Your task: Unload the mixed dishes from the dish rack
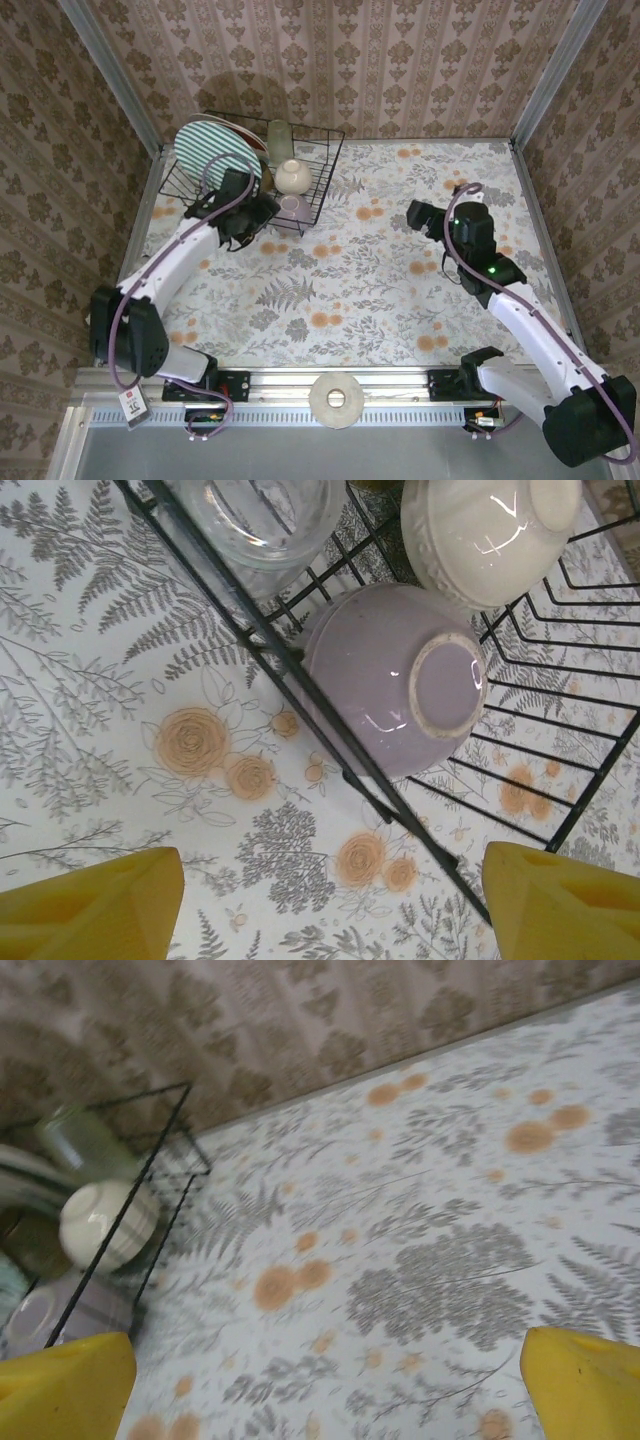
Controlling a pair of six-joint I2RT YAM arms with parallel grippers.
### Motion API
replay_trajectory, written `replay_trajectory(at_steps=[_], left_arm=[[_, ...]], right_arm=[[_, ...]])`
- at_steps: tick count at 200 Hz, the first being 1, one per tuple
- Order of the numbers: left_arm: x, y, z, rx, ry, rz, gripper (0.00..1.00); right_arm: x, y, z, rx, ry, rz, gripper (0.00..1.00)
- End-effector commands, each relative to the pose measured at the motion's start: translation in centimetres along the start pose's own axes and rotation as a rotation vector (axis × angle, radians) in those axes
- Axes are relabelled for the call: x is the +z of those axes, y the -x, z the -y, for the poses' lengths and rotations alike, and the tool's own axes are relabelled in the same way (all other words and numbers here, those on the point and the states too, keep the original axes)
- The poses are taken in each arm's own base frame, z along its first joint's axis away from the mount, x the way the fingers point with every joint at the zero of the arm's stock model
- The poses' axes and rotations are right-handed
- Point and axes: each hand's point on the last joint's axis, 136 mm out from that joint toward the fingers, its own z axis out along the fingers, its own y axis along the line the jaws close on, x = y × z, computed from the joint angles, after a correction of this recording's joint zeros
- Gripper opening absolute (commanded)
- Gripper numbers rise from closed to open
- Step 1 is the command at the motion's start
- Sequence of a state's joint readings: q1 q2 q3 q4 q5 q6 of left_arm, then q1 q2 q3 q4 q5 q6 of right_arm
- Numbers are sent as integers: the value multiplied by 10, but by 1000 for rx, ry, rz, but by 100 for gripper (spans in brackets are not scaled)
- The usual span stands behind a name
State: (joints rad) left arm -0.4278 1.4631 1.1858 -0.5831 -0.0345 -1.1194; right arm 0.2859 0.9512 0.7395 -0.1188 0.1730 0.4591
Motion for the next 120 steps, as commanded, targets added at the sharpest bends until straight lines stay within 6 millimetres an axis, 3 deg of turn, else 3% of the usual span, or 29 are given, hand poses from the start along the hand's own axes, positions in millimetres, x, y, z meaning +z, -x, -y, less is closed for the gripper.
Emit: replay_trajectory(at_steps=[1,25,31,53,101,120], left_arm=[[10,0,-6,-87,110,-2,73],[23,4,0,-124,161,-3,65],[26,-6,8,-104,162,-16,63],[38,-8,15,-119,176,-25,59],[63,-14,11,-167,222,-51,54],[71,-17,12,-176,223,-63,47]], right_arm=[[-5,-8,-24,-108,81,-53,100],[-10,-16,-37,-153,130,-70,100],[-11,-18,-40,-159,141,-75,100],[-14,-25,-47,-182,174,-90,100],[-14,-30,-48,-201,179,-100,100],[-13,-32,-49,-205,184,-105,100]])
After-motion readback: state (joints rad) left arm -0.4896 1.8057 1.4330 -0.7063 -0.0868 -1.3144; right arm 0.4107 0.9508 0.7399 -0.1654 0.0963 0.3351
